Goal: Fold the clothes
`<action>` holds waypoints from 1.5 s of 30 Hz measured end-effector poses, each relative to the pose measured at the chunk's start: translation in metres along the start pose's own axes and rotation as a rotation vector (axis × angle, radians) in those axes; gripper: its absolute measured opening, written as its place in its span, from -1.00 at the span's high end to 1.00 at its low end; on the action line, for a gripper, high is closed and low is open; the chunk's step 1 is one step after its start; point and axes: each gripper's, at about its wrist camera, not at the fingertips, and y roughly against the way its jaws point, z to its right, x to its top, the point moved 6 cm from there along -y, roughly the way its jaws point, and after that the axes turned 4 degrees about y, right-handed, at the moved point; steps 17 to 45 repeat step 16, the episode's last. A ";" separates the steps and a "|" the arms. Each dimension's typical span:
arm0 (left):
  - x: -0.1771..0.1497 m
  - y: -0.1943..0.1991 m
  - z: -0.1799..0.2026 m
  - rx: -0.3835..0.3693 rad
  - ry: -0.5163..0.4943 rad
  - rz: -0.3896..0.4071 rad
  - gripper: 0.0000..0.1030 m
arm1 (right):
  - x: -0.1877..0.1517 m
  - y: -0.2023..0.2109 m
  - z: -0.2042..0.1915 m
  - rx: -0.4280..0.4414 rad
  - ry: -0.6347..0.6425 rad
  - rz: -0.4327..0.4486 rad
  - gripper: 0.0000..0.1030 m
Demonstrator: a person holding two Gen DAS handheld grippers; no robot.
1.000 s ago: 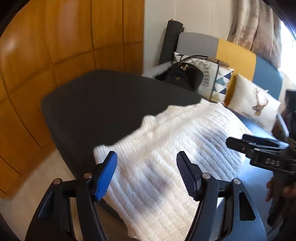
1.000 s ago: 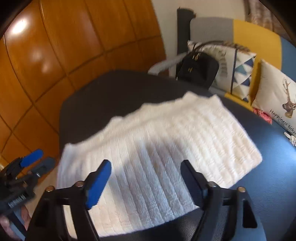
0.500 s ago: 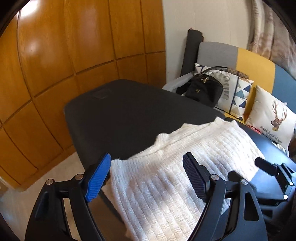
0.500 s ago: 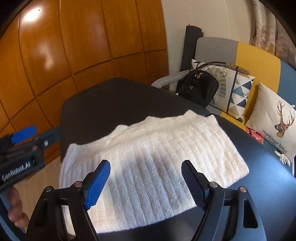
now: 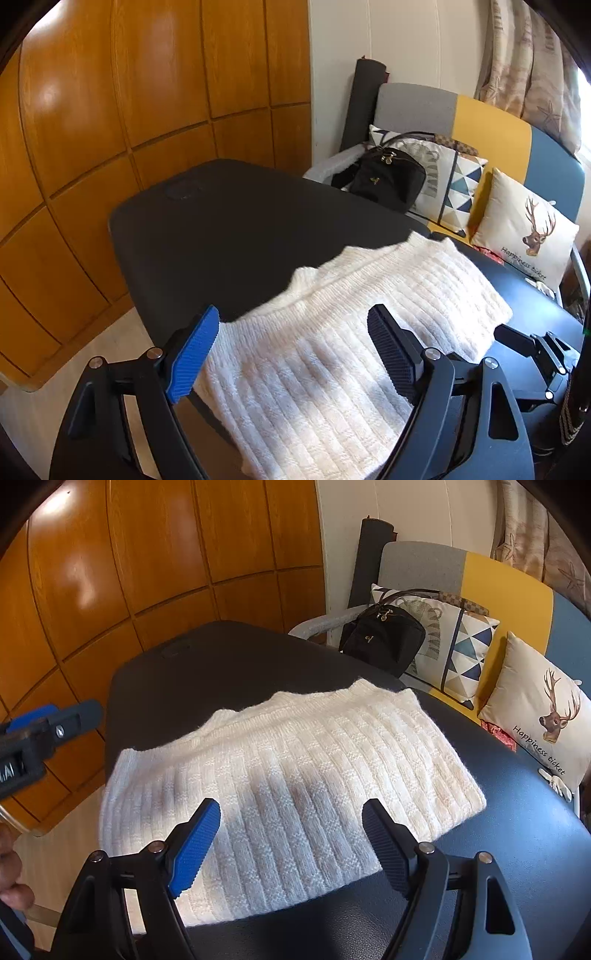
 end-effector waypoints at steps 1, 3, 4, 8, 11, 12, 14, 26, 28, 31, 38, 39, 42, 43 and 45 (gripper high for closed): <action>0.001 0.000 -0.001 -0.005 -0.001 -0.001 -0.66 | -0.001 -0.001 0.000 -0.002 0.002 -0.005 -0.57; 0.001 0.002 -0.002 0.007 -0.012 0.019 -0.66 | -0.003 -0.006 -0.001 -0.010 0.011 -0.020 -0.57; 0.001 0.003 -0.003 0.018 -0.019 0.032 -0.66 | -0.004 -0.007 -0.002 -0.015 0.016 -0.027 -0.57; -0.002 0.004 -0.003 0.017 -0.013 0.028 -0.66 | -0.008 -0.013 -0.003 -0.016 0.014 -0.051 -0.57; -0.005 0.002 -0.003 0.007 0.002 0.004 -0.66 | -0.011 -0.014 0.001 -0.019 0.002 -0.060 -0.57; -0.005 0.001 -0.003 0.004 0.003 0.000 -0.66 | -0.011 -0.015 0.002 -0.020 -0.005 -0.066 -0.57; -0.007 0.002 -0.002 0.010 -0.005 0.000 -0.66 | -0.013 -0.015 0.005 -0.029 -0.010 -0.070 -0.57; -0.009 0.002 -0.001 0.017 -0.019 -0.002 -0.67 | -0.014 -0.015 0.008 -0.033 -0.017 -0.073 -0.57; -0.009 0.002 -0.001 0.017 -0.019 -0.002 -0.67 | -0.014 -0.015 0.008 -0.033 -0.017 -0.073 -0.57; -0.009 0.002 -0.001 0.017 -0.019 -0.002 -0.67 | -0.014 -0.015 0.008 -0.033 -0.017 -0.073 -0.57; -0.009 0.002 -0.001 0.017 -0.019 -0.002 -0.67 | -0.014 -0.015 0.008 -0.033 -0.017 -0.073 -0.57; -0.009 0.002 -0.001 0.017 -0.019 -0.002 -0.67 | -0.014 -0.015 0.008 -0.033 -0.017 -0.073 -0.57; -0.009 0.002 -0.001 0.017 -0.019 -0.002 -0.67 | -0.014 -0.015 0.008 -0.033 -0.017 -0.073 -0.57; -0.009 0.002 -0.001 0.017 -0.019 -0.002 -0.67 | -0.014 -0.015 0.008 -0.033 -0.017 -0.073 -0.57; -0.009 0.002 -0.001 0.017 -0.019 -0.002 -0.67 | -0.014 -0.015 0.008 -0.033 -0.017 -0.073 -0.57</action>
